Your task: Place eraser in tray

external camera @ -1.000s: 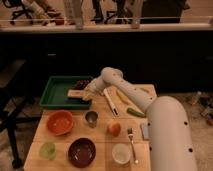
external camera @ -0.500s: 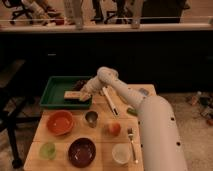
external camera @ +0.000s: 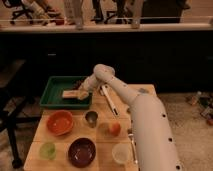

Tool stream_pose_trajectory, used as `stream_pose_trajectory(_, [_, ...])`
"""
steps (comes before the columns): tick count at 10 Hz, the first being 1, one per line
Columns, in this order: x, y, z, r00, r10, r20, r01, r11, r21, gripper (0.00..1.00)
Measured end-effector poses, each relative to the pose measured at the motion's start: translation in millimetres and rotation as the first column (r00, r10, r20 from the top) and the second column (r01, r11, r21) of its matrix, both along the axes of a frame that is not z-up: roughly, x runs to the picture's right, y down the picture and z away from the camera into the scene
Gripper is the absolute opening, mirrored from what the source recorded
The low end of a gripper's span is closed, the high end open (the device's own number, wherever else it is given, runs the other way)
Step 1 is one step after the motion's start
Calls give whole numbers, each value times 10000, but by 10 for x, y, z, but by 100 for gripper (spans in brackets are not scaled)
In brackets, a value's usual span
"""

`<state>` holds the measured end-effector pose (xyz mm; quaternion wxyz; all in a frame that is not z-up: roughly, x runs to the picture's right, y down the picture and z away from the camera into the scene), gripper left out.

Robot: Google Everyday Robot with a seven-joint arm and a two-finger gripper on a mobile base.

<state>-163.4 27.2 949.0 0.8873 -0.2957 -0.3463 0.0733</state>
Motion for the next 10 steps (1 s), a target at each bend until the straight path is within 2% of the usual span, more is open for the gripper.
stream_pose_trajectory(3, [-36, -19, 2, 9998, -222, 2, 222, 9997, 44, 0])
stream_pose_trajectory(4, [-41, -19, 0, 9997, -225, 7, 225, 9997, 46, 4])
stream_pose_trajectory(5, [-36, -18, 2, 9998, -223, 2, 223, 9997, 44, 11])
stream_pose_trajectory(10, [-20, -21, 5, 9998, -209, -13, 209, 9998, 44, 64])
